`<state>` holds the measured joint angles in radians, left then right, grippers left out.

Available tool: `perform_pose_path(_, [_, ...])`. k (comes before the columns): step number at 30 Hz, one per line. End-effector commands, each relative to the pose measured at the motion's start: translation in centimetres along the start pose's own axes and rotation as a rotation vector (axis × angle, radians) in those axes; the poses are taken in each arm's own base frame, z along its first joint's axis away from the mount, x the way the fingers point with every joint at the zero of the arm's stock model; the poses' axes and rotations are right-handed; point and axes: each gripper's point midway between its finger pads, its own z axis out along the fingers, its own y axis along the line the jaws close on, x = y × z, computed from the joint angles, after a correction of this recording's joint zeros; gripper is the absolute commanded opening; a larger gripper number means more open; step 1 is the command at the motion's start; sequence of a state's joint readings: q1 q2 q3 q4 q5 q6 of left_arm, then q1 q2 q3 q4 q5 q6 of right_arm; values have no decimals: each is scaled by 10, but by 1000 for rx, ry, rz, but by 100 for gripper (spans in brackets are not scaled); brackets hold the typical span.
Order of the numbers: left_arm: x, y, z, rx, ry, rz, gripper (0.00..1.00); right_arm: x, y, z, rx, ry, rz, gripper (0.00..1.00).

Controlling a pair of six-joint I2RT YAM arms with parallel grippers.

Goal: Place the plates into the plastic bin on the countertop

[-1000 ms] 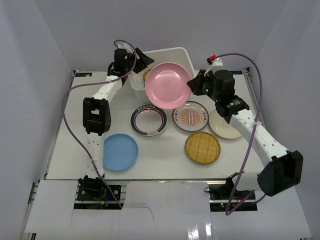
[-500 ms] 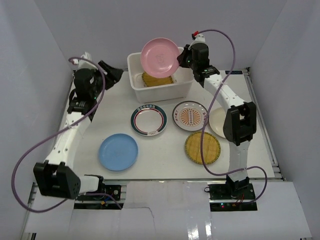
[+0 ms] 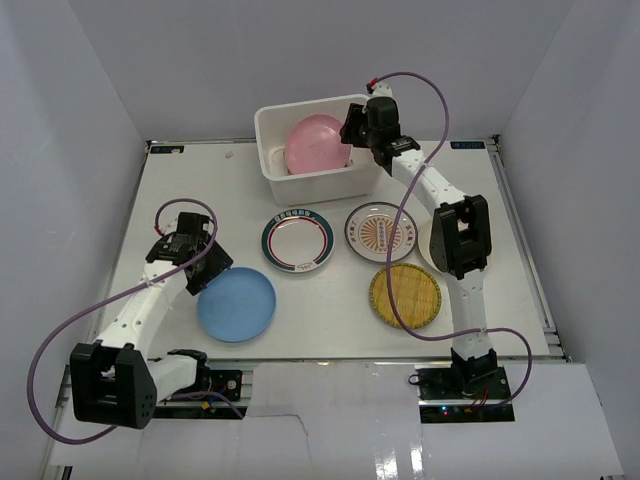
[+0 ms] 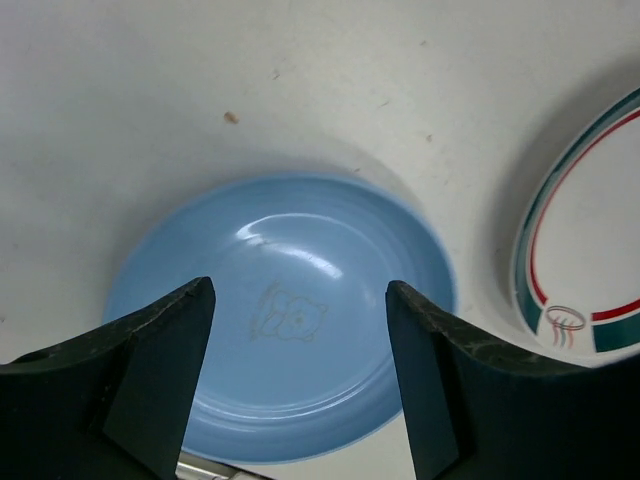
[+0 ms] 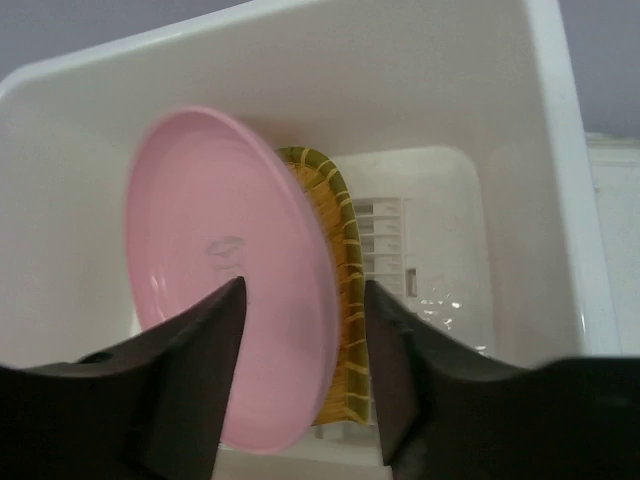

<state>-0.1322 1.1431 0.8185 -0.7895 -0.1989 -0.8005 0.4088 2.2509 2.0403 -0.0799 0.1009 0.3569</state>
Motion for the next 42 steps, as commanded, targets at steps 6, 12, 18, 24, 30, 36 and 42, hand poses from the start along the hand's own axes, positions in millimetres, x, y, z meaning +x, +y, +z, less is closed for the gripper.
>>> perform_pose_path(6, [27,41,-6,-93,44,-36,84,-86,70,-78,-229,-144,-67,76])
perform_pose_path(12, [18,56,7,-161,27,-70,79,5,108,-161,-430,-47,-56,67])
perform_pose_path(18, [-3,82,30,-236,0,-136,78,122,131,-204,-527,153,-90,66])
perform_pose_path(24, [11,80,45,-211,82,-89,73,171,123,-229,-526,217,-133,67])
perform_pose_path(30, [27,74,59,-178,185,-45,58,210,97,-218,-425,305,-124,73])
perform_pose_path(36, [22,72,59,-164,157,-39,38,229,73,-194,-265,331,-89,82])
perform_pose_path(42, [16,72,59,-165,127,-38,0,234,69,-173,-193,347,-66,83])
